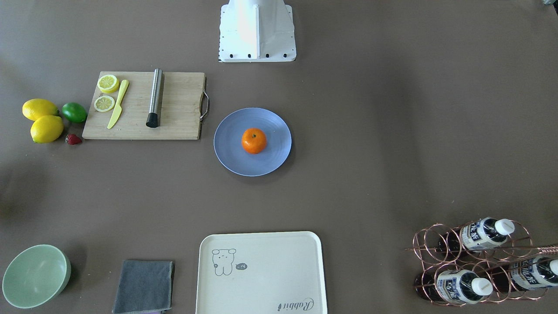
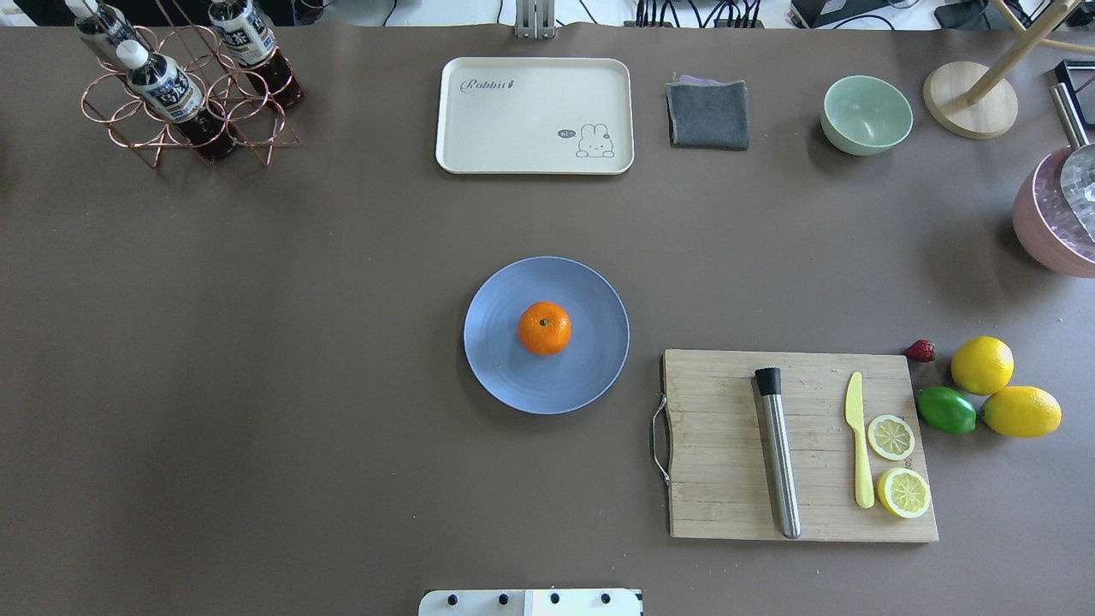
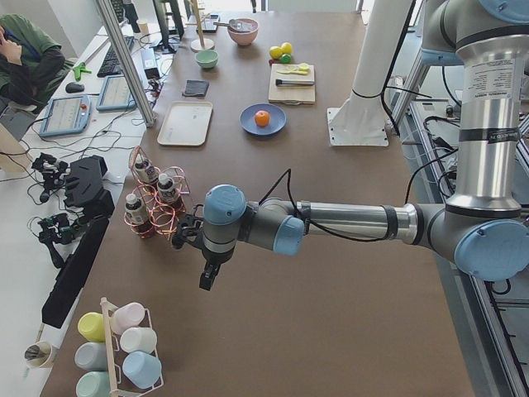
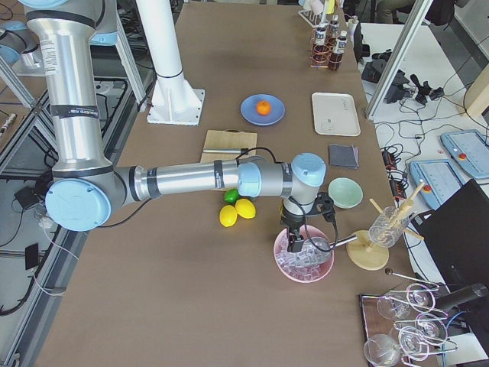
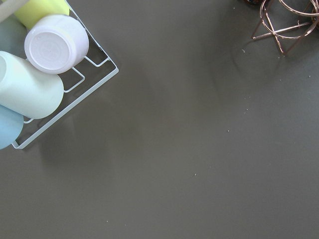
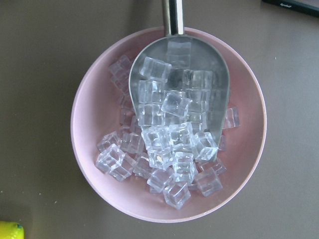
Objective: Pick orange to plate
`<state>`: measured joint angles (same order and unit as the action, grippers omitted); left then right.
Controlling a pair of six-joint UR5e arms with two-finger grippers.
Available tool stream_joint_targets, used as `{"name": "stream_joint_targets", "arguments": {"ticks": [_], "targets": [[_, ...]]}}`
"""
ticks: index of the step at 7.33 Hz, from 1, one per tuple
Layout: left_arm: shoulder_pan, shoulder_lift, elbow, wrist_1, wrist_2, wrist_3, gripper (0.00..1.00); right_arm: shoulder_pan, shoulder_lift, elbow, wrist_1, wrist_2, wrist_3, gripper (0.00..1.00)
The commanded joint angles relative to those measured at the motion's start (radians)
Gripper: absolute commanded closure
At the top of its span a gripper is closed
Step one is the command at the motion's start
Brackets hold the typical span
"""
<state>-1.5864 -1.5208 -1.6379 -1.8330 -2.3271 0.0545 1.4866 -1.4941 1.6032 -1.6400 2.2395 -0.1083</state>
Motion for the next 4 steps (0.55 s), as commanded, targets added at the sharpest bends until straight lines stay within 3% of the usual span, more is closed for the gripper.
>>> {"name": "stream_joint_targets", "arguments": {"ticks": [1,4], "targets": [[-0.003,0.007,0.003,-0.003,0.0,0.001,0.02,0.046,-0.006,-0.068,0.059,0.089,-0.001,0.0],[-0.003,0.007,0.003,-0.003,-0.003,0.001,0.02,0.076,-0.005,-0.055,0.057,0.095,0.004,0.0]]}}
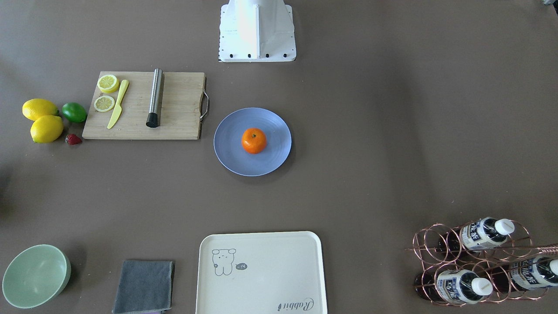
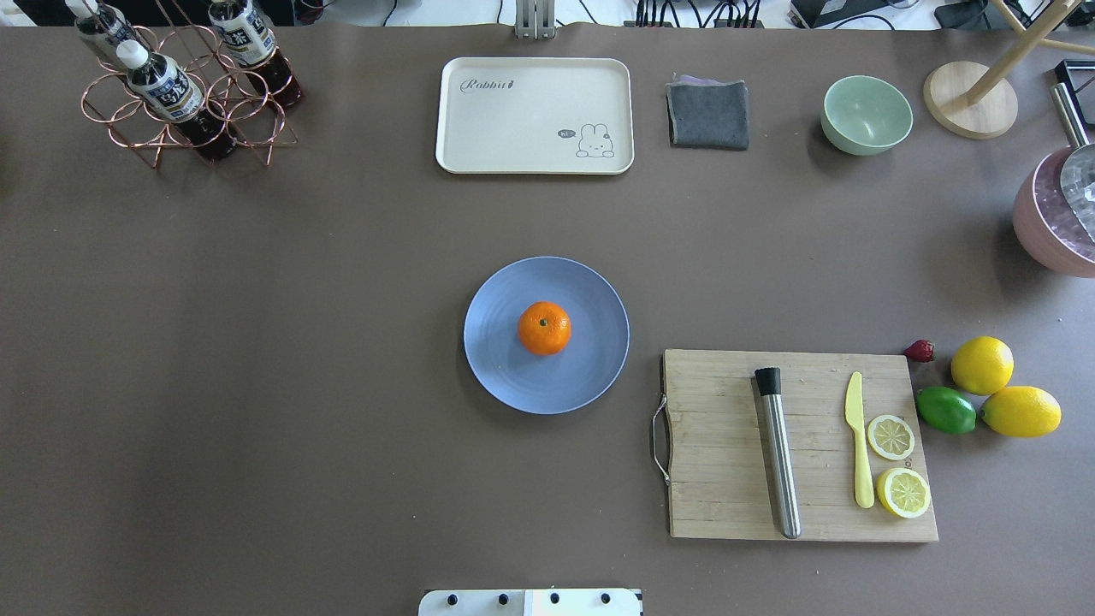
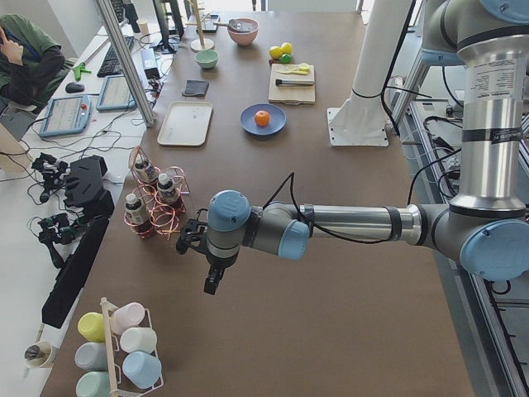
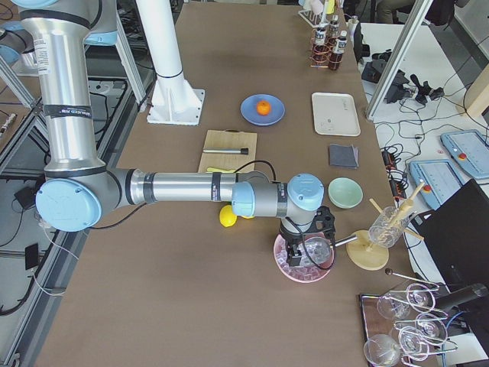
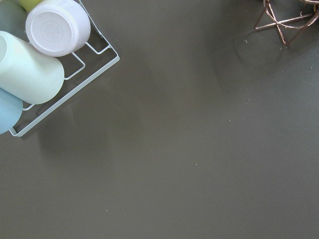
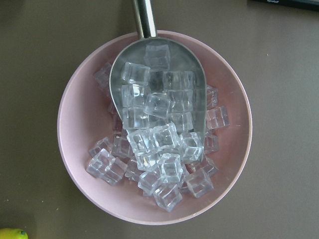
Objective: Pick orange to plate
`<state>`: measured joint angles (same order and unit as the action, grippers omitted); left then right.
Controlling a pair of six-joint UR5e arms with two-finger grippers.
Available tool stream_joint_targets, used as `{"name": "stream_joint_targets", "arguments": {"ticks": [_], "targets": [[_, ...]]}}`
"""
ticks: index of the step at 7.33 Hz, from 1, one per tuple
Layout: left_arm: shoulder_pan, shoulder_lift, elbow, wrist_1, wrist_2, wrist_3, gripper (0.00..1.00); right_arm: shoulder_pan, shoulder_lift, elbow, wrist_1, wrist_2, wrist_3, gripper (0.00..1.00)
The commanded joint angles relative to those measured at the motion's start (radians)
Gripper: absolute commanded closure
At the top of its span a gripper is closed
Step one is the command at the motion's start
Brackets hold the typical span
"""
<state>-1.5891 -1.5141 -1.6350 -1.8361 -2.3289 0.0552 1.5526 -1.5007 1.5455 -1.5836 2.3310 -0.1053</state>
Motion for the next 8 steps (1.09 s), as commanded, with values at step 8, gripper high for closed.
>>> {"name": "stream_joint_targets", "arguments": {"ticks": [8], "targets": [[0.0,-0.001,0.0,-0.002,0.005,-0.003,0.02,0.015,-0.001,0.024,0.011,-0.012,0.001,0.0]]}}
